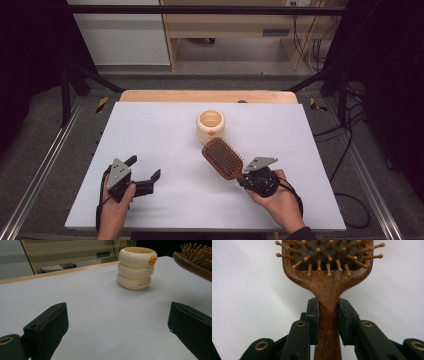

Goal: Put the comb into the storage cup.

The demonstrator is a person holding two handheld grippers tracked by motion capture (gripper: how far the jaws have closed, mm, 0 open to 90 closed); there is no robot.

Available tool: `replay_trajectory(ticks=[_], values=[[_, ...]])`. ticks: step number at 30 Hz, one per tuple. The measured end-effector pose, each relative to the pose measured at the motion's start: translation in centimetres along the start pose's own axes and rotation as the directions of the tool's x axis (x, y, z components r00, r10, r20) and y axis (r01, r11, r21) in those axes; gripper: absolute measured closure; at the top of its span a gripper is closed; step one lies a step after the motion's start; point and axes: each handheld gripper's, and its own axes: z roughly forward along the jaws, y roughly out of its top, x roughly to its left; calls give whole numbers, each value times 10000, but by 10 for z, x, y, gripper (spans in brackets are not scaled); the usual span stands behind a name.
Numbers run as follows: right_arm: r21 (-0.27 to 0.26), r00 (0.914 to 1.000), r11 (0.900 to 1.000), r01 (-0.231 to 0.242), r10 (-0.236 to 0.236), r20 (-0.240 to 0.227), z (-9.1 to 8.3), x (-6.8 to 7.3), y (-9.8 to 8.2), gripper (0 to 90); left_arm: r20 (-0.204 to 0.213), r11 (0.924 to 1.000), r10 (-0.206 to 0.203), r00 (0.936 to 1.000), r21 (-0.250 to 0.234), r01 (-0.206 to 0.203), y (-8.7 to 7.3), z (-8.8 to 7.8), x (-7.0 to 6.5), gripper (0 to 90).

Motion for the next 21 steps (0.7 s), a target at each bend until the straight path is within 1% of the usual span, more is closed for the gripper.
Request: replay_trajectory(ticks=[2, 4, 6, 9, 11, 14, 21], values=[[-206, 10000, 9998, -87, 87, 21, 0, 0, 0, 731, 10, 10000, -8, 10000, 0, 8, 0, 0, 0, 33], [-532, 9999, 9985, -116, 120, 86, -1, 0, -1, 731, 22, 10000, -26, 10000, -15, 26, 0, 0, 0, 33], [-953, 9997, 9954, -97, 116, 202, -2, 1, -1, 731, 38, 10000, -43, 10000, -19, 43, 0, 0, 0, 33], [-1590, 9997, 9871, -176, 202, 146, -3, 2, -1, 731, 56, 10000, -45, 10000, -17, 45, 0, 0, 0, 33], [-1819, 9995, 9830, -257, 284, 122, -4, 3, 0, 731, 69, 10000, -63, 10000, -38, 63, 0, -1, 0, 34], [-2217, 9989, 9741, -433, 458, 59, -4, 3, 1, 731, 96, 9998, -144, 9999, -121, 145, 1, -2, 0, 34], [-2758, 9981, 9594, -590, 621, 25, -3, 2, 4, 731, 325, 9986, -404, 9987, -339, 415, 3, -3, -1, 34]])
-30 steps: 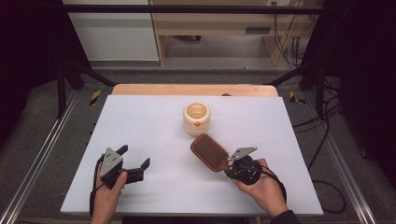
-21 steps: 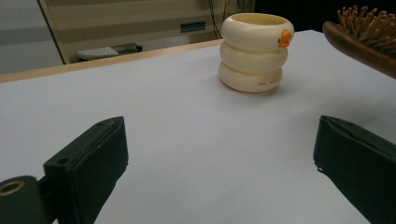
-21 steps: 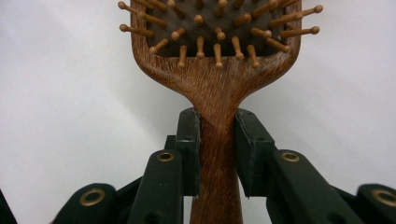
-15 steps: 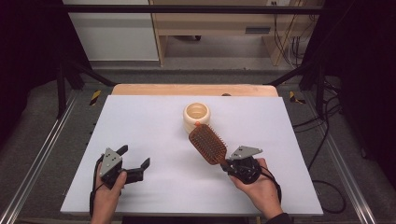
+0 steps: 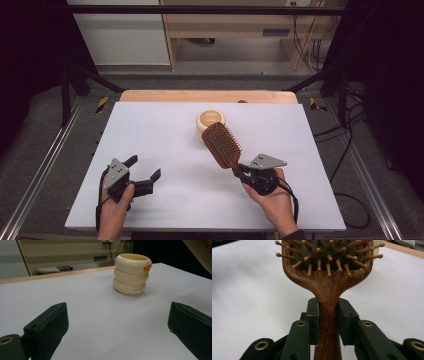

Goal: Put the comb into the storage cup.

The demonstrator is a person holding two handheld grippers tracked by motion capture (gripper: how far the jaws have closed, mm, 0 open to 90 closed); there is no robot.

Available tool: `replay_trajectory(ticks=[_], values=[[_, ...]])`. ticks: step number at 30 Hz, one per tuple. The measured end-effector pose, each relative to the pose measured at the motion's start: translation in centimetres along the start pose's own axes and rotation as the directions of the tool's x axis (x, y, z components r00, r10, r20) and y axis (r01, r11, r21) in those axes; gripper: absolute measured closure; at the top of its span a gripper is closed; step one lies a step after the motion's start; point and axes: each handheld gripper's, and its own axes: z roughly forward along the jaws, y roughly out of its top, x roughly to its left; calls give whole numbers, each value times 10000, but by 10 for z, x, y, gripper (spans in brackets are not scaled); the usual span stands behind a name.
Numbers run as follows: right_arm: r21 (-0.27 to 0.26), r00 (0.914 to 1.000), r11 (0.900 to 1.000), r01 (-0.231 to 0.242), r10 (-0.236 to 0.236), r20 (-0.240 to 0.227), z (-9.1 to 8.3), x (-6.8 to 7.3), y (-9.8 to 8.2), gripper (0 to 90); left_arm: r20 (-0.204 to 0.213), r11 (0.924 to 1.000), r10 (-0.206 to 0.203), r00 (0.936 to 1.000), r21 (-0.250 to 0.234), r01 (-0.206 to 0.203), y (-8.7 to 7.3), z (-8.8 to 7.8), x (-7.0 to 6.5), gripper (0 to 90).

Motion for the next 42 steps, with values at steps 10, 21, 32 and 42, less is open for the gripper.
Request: replay_trajectory(ticks=[10, 21, 32, 42], values=[[-442, 9998, 9989, -184, 179, -110, 1, 2, 4, 731, 427, 9983, -384, 9983, -425, 402, 10, -3, -14, 35], [-704, 9996, 9973, -213, 200, -203, 2, 2, 7, 731, 1475, 9976, -444, 9881, -452, 516, 33, 2, -41, 34], [-1097, 9998, 9939, -154, 137, -163, -3, 3, 10, 731, 2119, 9960, -714, 9747, -380, 813, 57, 16, -58, 37], [-1330, 9997, 9910, -151, 127, -189, -4, 2, 11, 731, 2355, 9947, -840, 9682, -386, 957, 74, 29, -67, 38]])
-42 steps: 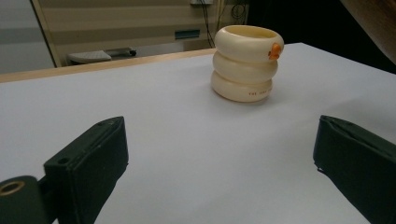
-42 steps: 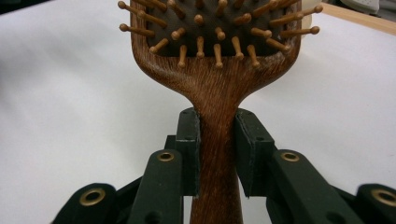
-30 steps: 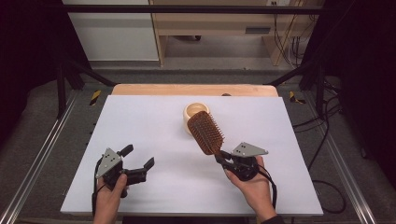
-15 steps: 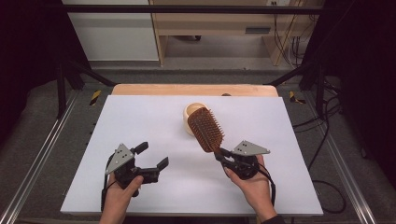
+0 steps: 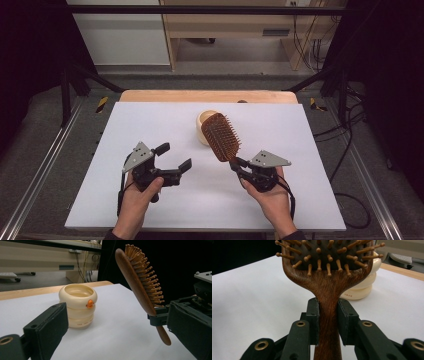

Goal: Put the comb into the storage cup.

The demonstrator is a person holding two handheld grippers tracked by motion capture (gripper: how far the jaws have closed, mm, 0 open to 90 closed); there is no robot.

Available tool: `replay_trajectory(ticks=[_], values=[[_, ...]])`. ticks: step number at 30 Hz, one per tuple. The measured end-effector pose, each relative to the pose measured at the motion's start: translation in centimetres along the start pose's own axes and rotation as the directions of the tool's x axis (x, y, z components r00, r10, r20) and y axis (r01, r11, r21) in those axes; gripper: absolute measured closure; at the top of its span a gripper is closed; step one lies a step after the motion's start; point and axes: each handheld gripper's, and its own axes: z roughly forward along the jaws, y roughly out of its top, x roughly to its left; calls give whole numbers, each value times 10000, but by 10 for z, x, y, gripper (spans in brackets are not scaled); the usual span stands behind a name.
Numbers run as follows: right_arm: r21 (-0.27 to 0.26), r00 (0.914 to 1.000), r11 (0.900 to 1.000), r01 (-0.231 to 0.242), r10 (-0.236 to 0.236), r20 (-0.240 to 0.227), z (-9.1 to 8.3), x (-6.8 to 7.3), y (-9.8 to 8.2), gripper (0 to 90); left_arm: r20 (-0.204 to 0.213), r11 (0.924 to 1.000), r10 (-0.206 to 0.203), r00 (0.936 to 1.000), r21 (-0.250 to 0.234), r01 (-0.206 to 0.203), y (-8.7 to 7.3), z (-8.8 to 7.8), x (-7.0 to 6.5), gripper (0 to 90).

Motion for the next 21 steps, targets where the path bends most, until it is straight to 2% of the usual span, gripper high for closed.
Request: replay_trajectory(ticks=[6, 13, 18, 21], values=[[-53, 9999, 10000, 69, -69, -78, 1, 4, 1, 731, 257, 9996, -284, 9993, 25, 284, 3, 6, -4, 38], [-146, 9998, 9998, 132, -134, -137, 3, 9, 2, 731, 411, 9996, -267, 9988, 14, 267, 6, 11, -8, 38], [-155, 9998, 9997, 162, -164, -131, 3, 11, 2, 731, 601, 9983, -581, 9965, 0, 582, 5, 15, -9, 37], [-173, 9997, 9997, 181, -183, -145, 4, 12, 2, 731, 681, 9984, -570, 9961, 1, 571, 6, 17, -11, 37]])
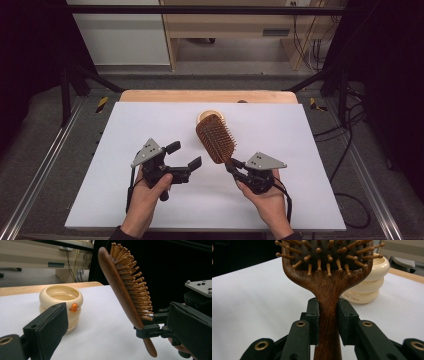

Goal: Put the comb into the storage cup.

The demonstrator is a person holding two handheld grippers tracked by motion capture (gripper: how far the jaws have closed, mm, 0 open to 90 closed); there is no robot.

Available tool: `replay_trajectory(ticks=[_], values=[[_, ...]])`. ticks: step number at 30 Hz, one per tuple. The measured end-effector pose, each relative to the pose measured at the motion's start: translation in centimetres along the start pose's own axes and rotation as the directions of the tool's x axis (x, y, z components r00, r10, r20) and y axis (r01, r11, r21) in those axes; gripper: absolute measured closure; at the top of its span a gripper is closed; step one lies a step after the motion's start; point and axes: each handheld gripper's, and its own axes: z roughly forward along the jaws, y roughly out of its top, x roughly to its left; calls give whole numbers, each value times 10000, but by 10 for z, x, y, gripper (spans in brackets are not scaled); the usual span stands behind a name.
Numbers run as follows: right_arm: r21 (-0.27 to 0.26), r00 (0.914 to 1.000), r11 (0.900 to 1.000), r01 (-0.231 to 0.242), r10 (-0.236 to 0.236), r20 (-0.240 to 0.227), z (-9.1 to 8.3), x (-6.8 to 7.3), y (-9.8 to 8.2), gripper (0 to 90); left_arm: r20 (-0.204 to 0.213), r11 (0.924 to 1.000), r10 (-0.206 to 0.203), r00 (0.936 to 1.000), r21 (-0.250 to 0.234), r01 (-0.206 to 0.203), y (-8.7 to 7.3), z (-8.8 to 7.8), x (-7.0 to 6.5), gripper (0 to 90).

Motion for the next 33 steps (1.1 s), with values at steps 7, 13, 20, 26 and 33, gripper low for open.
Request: replay_trajectory(ticks=[7, 13, 20, 26, 33], values=[[-89, 10000, 10000, 28, -28, -5, 1, 3, 0, 731, 165, 9992, -382, 9991, -130, 384, 4, 4, 0, 38], [-175, 10000, 9998, 41, -42, -21, 1, 4, 0, 731, 109, 9990, -401, 9991, -200, 403, 10, 10, 1, 42], [-301, 9999, 9995, 129, -131, -55, 1, 8, 1, 731, 71, 9990, -386, 9992, -202, 388, 14, 18, -1, 42], [-398, 9999, 9991, 131, -131, -19, 0, 10, 1, 731, -4, 9988, -465, 9989, -175, 464, 16, 19, -1, 42], [-435, 9998, 9988, 218, -218, -3, 2, 12, 1, 731, 215, 9973, -701, 9973, -199, 705, 17, 22, -1, 45]])
